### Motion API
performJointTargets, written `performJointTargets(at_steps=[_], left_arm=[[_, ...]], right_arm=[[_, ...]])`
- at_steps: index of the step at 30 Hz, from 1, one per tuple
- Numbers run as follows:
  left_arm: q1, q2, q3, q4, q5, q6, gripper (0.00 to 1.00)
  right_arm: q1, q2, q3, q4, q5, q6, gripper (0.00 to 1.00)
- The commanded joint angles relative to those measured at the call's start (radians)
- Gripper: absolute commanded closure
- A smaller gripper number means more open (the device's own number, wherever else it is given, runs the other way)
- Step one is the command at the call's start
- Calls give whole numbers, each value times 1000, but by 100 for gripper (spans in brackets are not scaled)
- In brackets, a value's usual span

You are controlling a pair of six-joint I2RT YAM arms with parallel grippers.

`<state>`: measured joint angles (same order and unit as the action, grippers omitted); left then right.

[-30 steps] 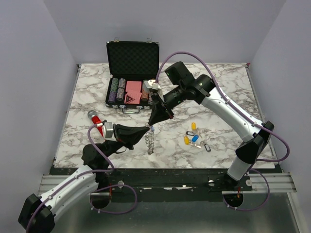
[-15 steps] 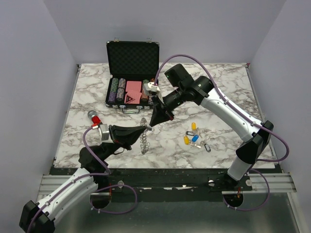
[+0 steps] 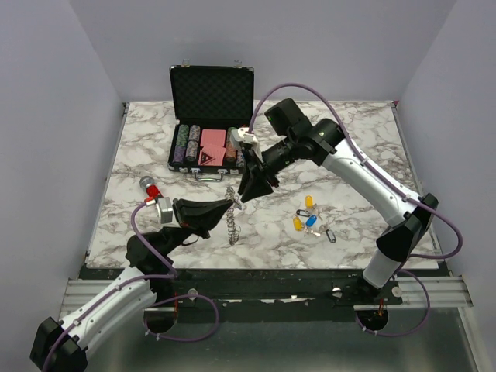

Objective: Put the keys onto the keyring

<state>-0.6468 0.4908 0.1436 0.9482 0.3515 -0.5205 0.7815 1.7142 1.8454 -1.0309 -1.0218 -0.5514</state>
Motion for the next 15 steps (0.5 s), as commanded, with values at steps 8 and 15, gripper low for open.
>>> performJointTargets(at_steps=[8,15], left_arm=[[12,-9,8,40,20,-15,100],[12,5,13,47,35,-21,100]], right_arm=[[-16,11,54,-40,-83,-65,51],[-5,25,57,-8,-84,-24,53]])
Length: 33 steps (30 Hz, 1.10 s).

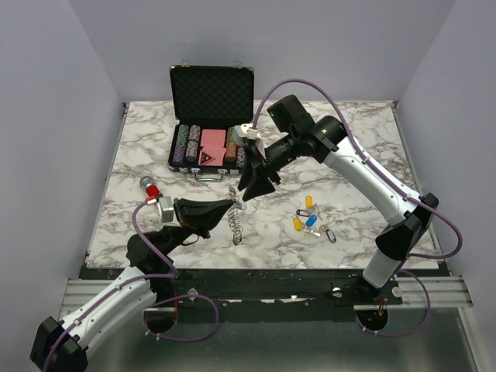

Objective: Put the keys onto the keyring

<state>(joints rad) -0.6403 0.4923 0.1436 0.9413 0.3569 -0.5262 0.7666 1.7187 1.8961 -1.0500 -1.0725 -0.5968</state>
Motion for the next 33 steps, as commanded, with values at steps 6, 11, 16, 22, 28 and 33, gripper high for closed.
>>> performJointTargets(at_steps=[6,11,16,22,28,33], left_arm=[[5,15,13,71,34,-23,100],[8,11,10,74,33,-24,100],[7,-11,7,63,17,-20,100],[8,-40,-1,68,-22,-18,100],[8,-23,-4,126,-36,-49,100],[8,54,-6,244,-19,-93,100]], right_arm=[[37,28,-5,27,-20,38,57],[42,30,-11,38,-11,55,79],[43,15,-34,28,3,43,97],[43,-1,-63,27,25,37,100],[43,7,-74,56,5,77,100],[45,27,-66,102,-21,135,99]])
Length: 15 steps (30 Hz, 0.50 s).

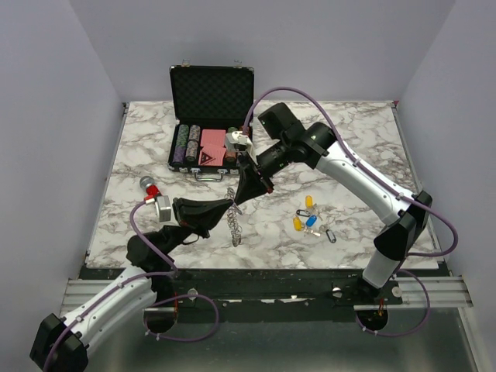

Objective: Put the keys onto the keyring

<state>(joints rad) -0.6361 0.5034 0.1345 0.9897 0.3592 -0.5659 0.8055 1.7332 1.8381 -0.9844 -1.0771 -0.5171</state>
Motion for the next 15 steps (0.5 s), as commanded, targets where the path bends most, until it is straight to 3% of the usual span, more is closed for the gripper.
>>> performJointTargets(at_steps=[1,15], left_arm=[[6,52,5,210,-17,-60,100],[6,101,8,288,20,-97,100]], right_arm=[[6,12,-7,42,-17,69,100],[6,28,-5,122,-78,176,97]])
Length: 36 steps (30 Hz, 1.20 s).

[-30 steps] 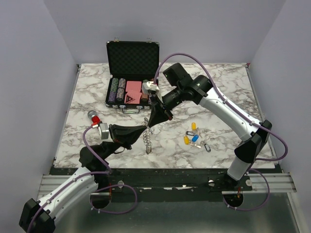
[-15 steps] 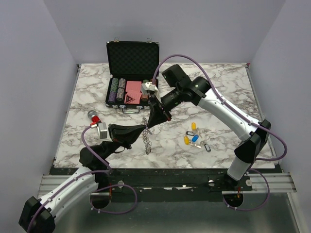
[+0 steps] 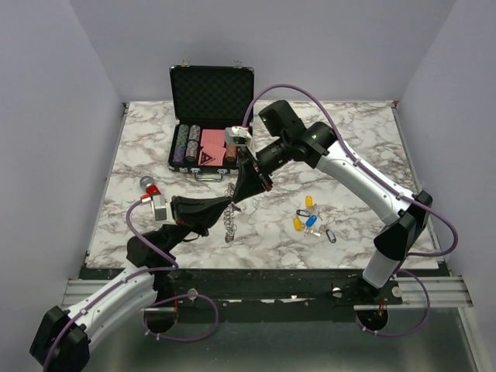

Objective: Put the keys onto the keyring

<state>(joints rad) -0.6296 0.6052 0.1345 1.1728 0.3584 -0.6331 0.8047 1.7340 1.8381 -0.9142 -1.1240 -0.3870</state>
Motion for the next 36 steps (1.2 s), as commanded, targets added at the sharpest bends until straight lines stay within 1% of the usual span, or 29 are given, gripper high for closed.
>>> performJointTargets(at_steps=[1,5,7,13,18,21,24,25,31,36], left_arm=[[-1,-2,8,106,19,-30,100],[1,1,5,119,14,-37,100],[1,7,1,137,8,-48,100],[1,44,-24,221,-9,-82,100],[2,22,-42,196,-15,-71,100],[5,-14,-39,124,-6,-50,100],[7,-47,-36,65,7,-31,100],[8,-54,-35,51,13,-27,100],[11,-59,-29,34,36,-27,100],[16,-36,-13,41,92,-31,100]], right_arm=[[7,25,-7,57,-33,53,95],[7,24,-7,69,-39,71,79],[5,24,-4,74,-39,74,76],[2,21,13,72,-37,73,77],[-36,-1,39,22,-40,24,77],[-70,-16,53,-29,-63,-35,70],[-71,-30,49,-72,-75,-91,61],[-73,-30,44,-84,-85,-104,59],[-71,-21,50,-110,-128,-138,56],[-58,-19,50,-146,-171,-177,55]])
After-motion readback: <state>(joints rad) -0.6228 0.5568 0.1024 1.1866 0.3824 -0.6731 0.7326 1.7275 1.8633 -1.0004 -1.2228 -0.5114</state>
